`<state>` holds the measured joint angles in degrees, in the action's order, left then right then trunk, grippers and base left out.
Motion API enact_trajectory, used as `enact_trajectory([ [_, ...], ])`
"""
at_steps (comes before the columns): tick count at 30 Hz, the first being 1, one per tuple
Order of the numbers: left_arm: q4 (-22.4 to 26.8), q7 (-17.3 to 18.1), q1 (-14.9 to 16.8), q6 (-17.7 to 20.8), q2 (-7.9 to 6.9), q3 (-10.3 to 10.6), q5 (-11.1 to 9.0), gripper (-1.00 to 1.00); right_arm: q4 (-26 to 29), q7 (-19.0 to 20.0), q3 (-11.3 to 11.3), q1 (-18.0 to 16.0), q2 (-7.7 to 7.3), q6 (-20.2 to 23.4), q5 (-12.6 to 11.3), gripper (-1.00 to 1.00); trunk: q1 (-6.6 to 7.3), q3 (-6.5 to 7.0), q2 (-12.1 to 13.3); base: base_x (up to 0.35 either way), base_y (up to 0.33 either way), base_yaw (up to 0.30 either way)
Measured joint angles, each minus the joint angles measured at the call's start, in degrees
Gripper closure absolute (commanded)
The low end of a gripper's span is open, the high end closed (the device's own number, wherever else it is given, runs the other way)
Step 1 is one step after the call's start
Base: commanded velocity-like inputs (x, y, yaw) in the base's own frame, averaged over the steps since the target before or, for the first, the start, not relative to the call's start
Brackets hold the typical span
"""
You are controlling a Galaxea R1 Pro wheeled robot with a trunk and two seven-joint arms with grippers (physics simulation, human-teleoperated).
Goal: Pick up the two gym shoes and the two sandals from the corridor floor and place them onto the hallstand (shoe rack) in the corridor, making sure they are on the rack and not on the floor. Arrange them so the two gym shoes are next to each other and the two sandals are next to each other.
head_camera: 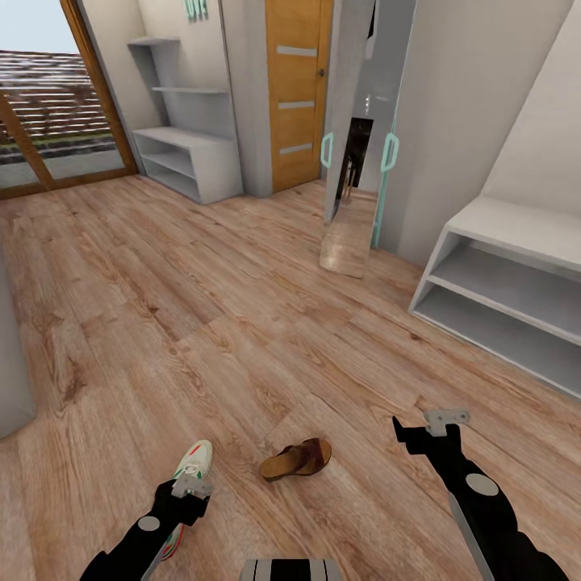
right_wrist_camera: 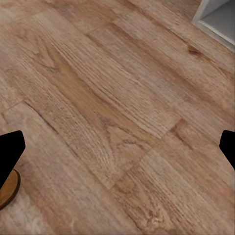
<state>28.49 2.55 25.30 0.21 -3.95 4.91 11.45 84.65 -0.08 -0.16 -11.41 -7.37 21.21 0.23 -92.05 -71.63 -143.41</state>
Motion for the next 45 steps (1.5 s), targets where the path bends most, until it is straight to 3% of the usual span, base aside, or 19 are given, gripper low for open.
enact_trajectory([
  [8,-0.1,-0.1,-0.2,0.0,-0.7,-0.3,0.1,-1.0,0.0,0.0,0.0,0.0,0.01,0.0,0.0,-1.0,0.0,0.0,0.0,0.0,0.0,0.0],
  [9,-0.1,-0.3,-0.5,-0.2,-1.88,-0.4,-0.1,-1.0,0.0,0.0,0.0,0.0,0.0,0.0,0.0,-1.0,0.0,0.0,0.0,0.0,0.0,0.0],
  [13,-0.2,-0.4,-0.7,-0.2,-2.57,-0.5,-0.2,-1.0,0.0,0.0,0.0,0.0,0.0,0.0,0.0,-1.0,0.0,0.0,0.0,0.0,0.0,0.0],
  [25,-0.2,-0.7,-0.9,-0.3,-3.3,-0.6,-0.3,-1.0,0.1,0.0,-0.1,0.0,0.0,-0.1,-0.1,-1.0,0.0,0.0,0.0,0.0,0.0,0.0],
  [33,-0.2,-2.7,-0.9,-0.2,-3.46,-0.7,-0.3,-1.0,0.2,0.0,-0.2,0.0,0.0,-0.1,-0.1,-1.0,0.0,0.0,0.0,0.0,0.0,0.0],
  [45,-0.2,-3.5,-0.9,-0.1,-3.4,-0.8,-0.3,-1.0,0.3,0.0,-0.2,0.0,0.0,0.0,-0.1,-1.0,-0.26,-2.73,-0.1,0.0,0.0,0.033],
])
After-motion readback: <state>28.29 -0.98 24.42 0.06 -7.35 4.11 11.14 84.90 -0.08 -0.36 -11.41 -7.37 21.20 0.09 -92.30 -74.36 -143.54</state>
